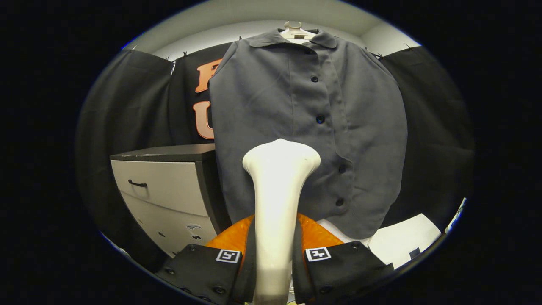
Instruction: Iron the clothes twice with a garment steamer, once on the left side and once on the right side.
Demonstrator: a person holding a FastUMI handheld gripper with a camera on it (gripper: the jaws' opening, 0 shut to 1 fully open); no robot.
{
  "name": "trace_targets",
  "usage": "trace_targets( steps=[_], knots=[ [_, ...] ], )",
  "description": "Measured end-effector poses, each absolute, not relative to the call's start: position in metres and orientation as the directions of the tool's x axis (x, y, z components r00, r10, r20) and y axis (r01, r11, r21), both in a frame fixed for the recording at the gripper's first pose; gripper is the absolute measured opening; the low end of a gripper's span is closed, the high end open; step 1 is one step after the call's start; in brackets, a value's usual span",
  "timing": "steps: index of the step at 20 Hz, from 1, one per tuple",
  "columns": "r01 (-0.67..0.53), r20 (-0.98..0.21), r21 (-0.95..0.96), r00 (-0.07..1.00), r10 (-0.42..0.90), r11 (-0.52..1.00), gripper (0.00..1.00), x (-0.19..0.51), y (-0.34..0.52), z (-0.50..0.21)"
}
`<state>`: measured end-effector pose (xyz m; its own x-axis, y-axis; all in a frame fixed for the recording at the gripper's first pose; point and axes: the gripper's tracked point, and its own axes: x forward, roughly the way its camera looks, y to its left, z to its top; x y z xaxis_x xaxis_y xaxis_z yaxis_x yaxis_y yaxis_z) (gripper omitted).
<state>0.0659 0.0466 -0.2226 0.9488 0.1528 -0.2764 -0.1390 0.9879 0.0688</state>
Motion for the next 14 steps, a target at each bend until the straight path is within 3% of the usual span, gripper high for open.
trace_targets(
  steps=[7,14],
  knots=[
    [-0.114,-0.353,0.061,0.927,0.128,0.992,0.42,0.041,0.037,-0.259],
    [-0.128,-0.277,0.069,0.950,0.142,0.989,0.42,0.040,0.040,-0.214]
  ],
)
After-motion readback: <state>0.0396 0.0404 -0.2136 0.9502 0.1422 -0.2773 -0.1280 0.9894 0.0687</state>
